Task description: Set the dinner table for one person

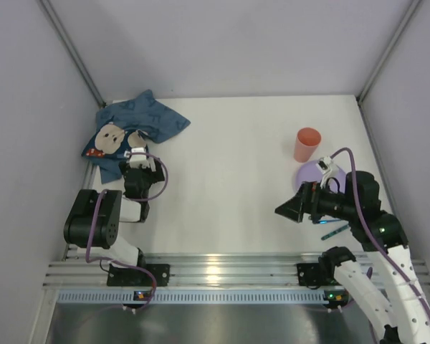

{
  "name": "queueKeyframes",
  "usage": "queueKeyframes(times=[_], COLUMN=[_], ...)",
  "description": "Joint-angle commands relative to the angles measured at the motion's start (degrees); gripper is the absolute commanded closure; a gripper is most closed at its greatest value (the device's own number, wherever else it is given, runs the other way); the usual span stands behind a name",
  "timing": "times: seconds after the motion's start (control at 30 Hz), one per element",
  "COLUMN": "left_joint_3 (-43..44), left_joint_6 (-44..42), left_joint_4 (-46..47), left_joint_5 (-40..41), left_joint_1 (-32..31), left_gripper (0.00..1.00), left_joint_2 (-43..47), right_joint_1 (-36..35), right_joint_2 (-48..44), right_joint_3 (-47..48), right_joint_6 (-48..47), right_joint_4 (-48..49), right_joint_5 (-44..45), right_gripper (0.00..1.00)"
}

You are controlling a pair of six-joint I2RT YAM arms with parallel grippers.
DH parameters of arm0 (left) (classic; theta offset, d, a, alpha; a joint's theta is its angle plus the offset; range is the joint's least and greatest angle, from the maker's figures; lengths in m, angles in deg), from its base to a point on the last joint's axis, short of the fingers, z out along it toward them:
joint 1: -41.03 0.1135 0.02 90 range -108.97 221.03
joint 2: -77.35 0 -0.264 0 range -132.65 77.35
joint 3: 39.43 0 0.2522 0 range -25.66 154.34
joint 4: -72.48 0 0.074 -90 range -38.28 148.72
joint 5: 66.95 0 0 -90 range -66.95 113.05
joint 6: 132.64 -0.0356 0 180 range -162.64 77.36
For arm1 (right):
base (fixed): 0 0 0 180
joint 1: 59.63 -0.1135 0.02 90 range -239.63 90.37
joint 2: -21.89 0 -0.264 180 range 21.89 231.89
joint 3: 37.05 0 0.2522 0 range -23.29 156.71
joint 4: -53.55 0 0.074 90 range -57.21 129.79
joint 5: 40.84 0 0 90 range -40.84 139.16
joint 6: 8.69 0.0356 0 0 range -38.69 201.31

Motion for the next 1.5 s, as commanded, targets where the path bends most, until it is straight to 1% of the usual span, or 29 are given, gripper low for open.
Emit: queueKeyframes(times=[0.0, 0.07, 0.17, 0.2, 0.3, 0.33, 0.57, 0.6, 0.63, 0.67, 0.7, 0.73, 0.77, 0.8, 0.83, 0.87, 0.9, 0.93, 0.97, 1.0, 1.03, 1.1, 1.17, 1.2, 1.23, 1.33, 1.4, 1.47], left_joint_3=[-0.18, -0.18, -0.18, -0.18, -0.18, 0.0, -0.17, -0.61, -0.27, 4.61, 8.74, 18.62, 23.59, 28.16, 32.39, 38.78, 41.98, 48.27, 51.21, 53.93, 58.4, 60.46, 64.41, 66.16, 69.75, 74.78, 75.76, 76.29], left_joint_6=[-0.3, -0.22, -0.3, -0.22, -0.22, -0.3, -0.22, -0.3, 0.13, 0.66, 1.71, 4.68, 6.18, 8.46, 11.01, 11.99, 13.57, 17.41, 19.1, 20.34, 22.18, 22.29, 22.98, 23.25, 23.69, 23.86, 24.65, 26.32], left_joint_4=[3.77, 3.69, 3.69, 3.6, 3.69, 3.34, 3.59, 5.43, 4.05, -9.45, -18.28, -27.33, -44.3, -50.74, -56.37, -63.82, -68.25, -72.3, -75.73, -82.38, -84.62, -85.87, -90.86, -93.06, -97.78, -102.82, -103.01, -102.58], left_joint_5=[-0.89, -0.8, -0.89, -0.8, -0.89, -0.89, -1.15, 1.28, 6.62, 22.16, 25.71, 26.18, 26.44, 24.88, 21.64, 15.43, 14.07, 13.36, 12.57, 10.99, 9.41, 5.37, 6.75, 8.58, 11.82, 15.71, 16.6, 14.33], left_joint_1=[0.37, 0.37, 0.37, 0.37, 0.37, 0.37, 0.55, 0.29, -3.02, -4.88, -5.77, -5.78, -5.78, -5.69, -5.61, -5.61, -5.61, -5.69, -5.69, -5.69, -5.69, -5.69, -5.69, -5.69, -5.69, -5.61, -5.08, -3.68], left_gripper=[0.02, 0.02, 0.01, 0.02, 0.02, 0.02, 0.02, 0.01, 0.02, 0.02, 0.01, 0.02, 0.02, 0.02, 0.02, 0.02, 0.02, 0.02, 0.02, 0.02, 0.02, 0.02, 0.02, 0.02, 0.02, 0.01, 0.01, 0.02], left_joint_2=[0.04, 0.13, 0.04, 0.13, 0.04, 0.04, 0.13, 0.91, 2.22, 5.11, 5.83, 6.01, 5.58, 4.97, 4.53, 4.43, 4.26, 3.91, 3.56, 3.29, 3.03, 3.38, 2.07, 1.19, -0.04, -4.17, -6.72, -8.22], right_joint_1=[-0.82, -0.9, -0.82, -0.73, -0.73, -0.73, -0.55, -0.55, -0.55, -0.55, -0.64, -0.55, -0.55, -0.55, -0.55, -0.64, -0.55, -0.46, -0.46, -0.46, -0.46, -0.46, -0.64, -0.64, -0.64, -1.25, -1.69, -1.69], right_joint_2=[3.51, 5.0, 8.08, 9.39, 10.19, 10.02, 7.65, 7.56, 7.64, 7.47, 7.21, 6.86, 6.07, 5.54, 5.1, 4.05, 3.69, 3.17, 2.55, 2.29, 1.76, 0.27, -1.66, -2.45, -2.98, -3.34, -2.64, -1.42], right_joint_3=[-2.27, -2.88, -5.6, -6.13, -6.4, -6.4, -4.91, -4.47, -4.29, -4.38, -4.47, -4.55, -4.73, -4.82, -4.82, -4.64, -4.47, -4.21, -3.51, -3.07, -2.63, -1.31, -0.26, 0.01, 0.19, 2.29, 3.35, 3.53], right_joint_6=[2.36, 3.15, 4.9, 5.17, 5.79, 6.14, 5.88, 5.71, 5.27, 5.18, 5.0, 4.91, 4.74, 4.74, 4.3, 4.04, 3.69, 2.73, 2.19, 1.58, 0.27, -0.88, -2.12, -2.2, -2.55, -4.14, -4.67, -4.67], right_joint_4=[7.82, 8.08, 14.92, 16.51, 16.44, 16.35, 8.28, 6.87, 5.64, 5.02, 5.01, 4.92, 4.84, 4.57, 4.31, 3.61, 3.17, 2.64, 1.51, 0.8, 0.1, -2.28, -5.09, -5.62, -6.32, -9.83, -10.11, -9.41], right_joint_5=[0.82, -0.14, -7.06, -7.0, -5.25, -3.33, 3.63, 4.42, 5.12, 4.95, 4.52, 4.17, 3.99, 3.81, 3.46, 3.37, 3.28, 2.76, 2.49, 2.14, 1.62, 1.44, 2.22, 2.4, 2.84, 6.7, 8.2, 8.73], right_gripper=[0.0, 0.0, 0.0, 0.0, 0.0, 0.0, 0.0, 0.0, 0.0, 0.0, 0.0, 0.0, 0.0, 0.0, 0.0, 0.0, 0.0, 0.0, 0.0, 0.0, 0.0, 0.0, 0.0, 0.0, 0.0, 0.0, 0.0, 0.0])
